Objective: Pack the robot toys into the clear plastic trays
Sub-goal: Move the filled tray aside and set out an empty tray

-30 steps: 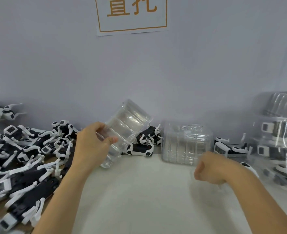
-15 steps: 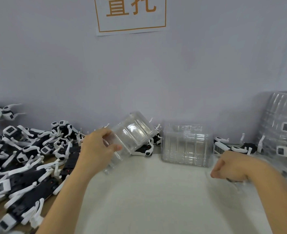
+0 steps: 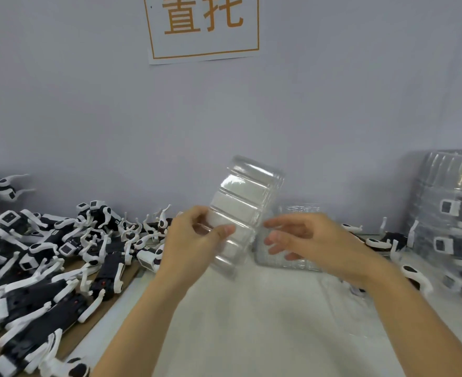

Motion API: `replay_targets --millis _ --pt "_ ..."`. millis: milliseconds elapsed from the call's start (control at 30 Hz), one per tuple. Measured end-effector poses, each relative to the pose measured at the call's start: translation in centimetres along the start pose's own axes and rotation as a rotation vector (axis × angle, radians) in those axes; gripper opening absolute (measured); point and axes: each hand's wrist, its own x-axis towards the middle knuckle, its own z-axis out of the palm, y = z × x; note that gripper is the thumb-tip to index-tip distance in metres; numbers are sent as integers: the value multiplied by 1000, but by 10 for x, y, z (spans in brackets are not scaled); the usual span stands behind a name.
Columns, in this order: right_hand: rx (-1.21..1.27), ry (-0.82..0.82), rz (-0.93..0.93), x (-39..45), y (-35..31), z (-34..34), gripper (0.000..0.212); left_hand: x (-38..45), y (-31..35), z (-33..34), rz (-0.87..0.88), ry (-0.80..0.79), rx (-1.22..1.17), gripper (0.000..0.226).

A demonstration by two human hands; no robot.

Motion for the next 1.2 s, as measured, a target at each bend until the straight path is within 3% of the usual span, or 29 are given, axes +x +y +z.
replay_targets --millis 100,200,333,500,667,767,900,1000,1067,1200 --pt "94 88 -84 5 -7 21 10 -5 1 13 -37 -49 -60 14" --pt "120 163 -119 9 -7 25 13 -6 -1 18 -112 -55 -114 14" --pt "243 140 -95 9 -5 21 16 -6 -1 16 -219 -99 -251 25" --pt "386 131 -26 9 -3 23 17 -8 2 13 -286 -183 -346 21" --pt "284 192 -29 9 -3 26 15 -11 8 14 -284 -272 -184 70" --pt "215 236 -46 9 -4 28 17 -15 9 22 -241 -154 28 74" --pt "185 239 -62 9 -4 26 18 -11 4 19 -182 -51 43 74" --pt "180 279 -72 8 -5 22 21 0 0 4 -142 50 97 61" --pt "230 351 -68 8 -4 14 23 11 -5 -15 -119 208 198 54" --pt "397 471 19 6 0 -10 22 24 -20 -83 -137 548 346 70"
